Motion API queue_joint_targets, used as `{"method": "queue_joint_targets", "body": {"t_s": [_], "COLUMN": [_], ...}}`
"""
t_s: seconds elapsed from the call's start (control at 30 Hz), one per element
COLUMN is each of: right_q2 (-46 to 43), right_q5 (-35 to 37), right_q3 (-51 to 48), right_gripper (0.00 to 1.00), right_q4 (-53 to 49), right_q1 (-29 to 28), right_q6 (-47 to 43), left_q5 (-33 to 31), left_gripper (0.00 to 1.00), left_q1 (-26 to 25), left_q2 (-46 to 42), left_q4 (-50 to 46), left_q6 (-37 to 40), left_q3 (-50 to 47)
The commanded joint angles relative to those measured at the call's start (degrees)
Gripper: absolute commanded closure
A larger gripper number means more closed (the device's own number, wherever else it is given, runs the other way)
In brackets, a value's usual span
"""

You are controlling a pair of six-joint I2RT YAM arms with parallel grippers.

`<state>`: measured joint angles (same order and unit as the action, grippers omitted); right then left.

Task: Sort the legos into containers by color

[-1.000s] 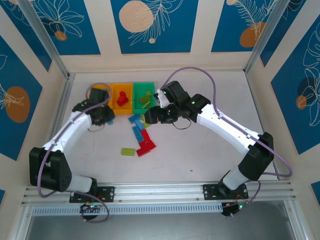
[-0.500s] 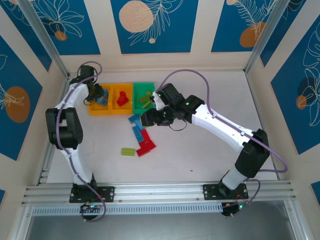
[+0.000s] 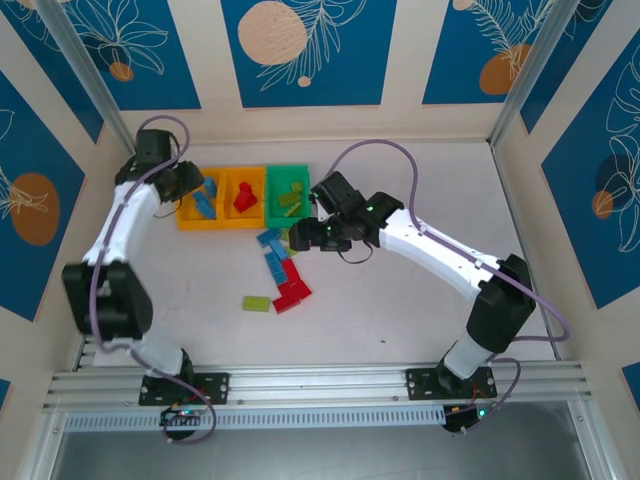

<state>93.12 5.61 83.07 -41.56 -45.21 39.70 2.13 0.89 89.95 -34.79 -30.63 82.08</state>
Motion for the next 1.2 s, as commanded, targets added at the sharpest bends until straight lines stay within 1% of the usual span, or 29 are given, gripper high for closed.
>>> {"method": "queue_joint_targets", "body": {"t_s": [0.0, 0.2, 0.33, 0.43, 0.5, 0.57, 0.6, 0.63, 0.67, 0.73, 0.8, 0.93, 1.1, 1.17], "right_q2": [3.64, 14.66, 22.00, 27.07, 30.15, 33.23, 34.68, 35.78, 36.67, 37.75, 38.89, 41.23, 43.01, 43.28], "right_q5": [7.73, 9.59, 12.85, 15.69, 16.44, 19.09, 20.14, 19.62, 17.62, 12.68, 10.47, 11.06, 11.99, 11.12], "right_q3": [-1.80, 4.27, 10.34, 14.73, 17.81, 21.29, 22.75, 23.87, 24.67, 25.51, 26.40, 28.62, 30.62, 30.90], "right_gripper": [0.28, 0.28, 0.30, 0.31, 0.31, 0.32, 0.34, 0.36, 0.38, 0.38, 0.38, 0.39, 0.39, 0.39], "right_q4": [2.59, 4.68, 4.74, 5.44, 5.67, 3.77, 2.78, 2.17, 1.85, 2.37, 2.35, 1.62, 0.34, 0.36], "right_q1": [0.10, 0.94, 0.32, -0.22, -0.32, -0.40, -0.36, -0.19, 0.05, 0.27, 0.05, 0.11, 0.98, 1.35], "right_q6": [2.25, 1.01, 1.71, 0.24, -4.41, -8.83, -10.63, -12.57, -14.12, -17.39, -19.46, -21.76, -21.78, -21.78], "left_q5": [7.70, 5.02, 4.92, 4.23, 3.57, 2.73, 2.45, 2.37, 2.42, 2.20, 2.02, 2.44, 1.61, 1.39], "left_gripper": [0.60, 0.63, 0.63, 0.61, 0.60, 0.60, 0.59, 0.59, 0.59, 0.58, 0.57, 0.55, 0.54, 0.53], "left_q1": [-3.51, -15.67, -19.77, -20.58, -20.67, -20.71, -20.66, -20.68, -20.70, -20.66, -20.66, -20.67, -20.68, -20.67], "left_q2": [-10.93, -25.70, -33.07, -36.46, -37.73, -38.03, -38.05, -37.94, -37.79, -37.34, -36.73, -36.03, -36.41, -36.44], "left_q4": [3.26, 0.20, -1.66, -2.30, -2.71, -3.56, -3.69, -3.71, -3.58, -3.15, -2.79, -2.40, -2.64, -2.57], "left_q6": [0.45, 9.31, 11.46, 11.81, 12.25, 12.78, 12.95, 13.20, 13.27, 13.23, 13.06, 12.54, 12.87, 12.88], "left_q3": [-6.20, -14.90, -20.22, -23.80, -24.97, -24.88, -24.74, -24.62, -24.52, -24.49, -24.57, -24.43, -24.56, -24.74]}}
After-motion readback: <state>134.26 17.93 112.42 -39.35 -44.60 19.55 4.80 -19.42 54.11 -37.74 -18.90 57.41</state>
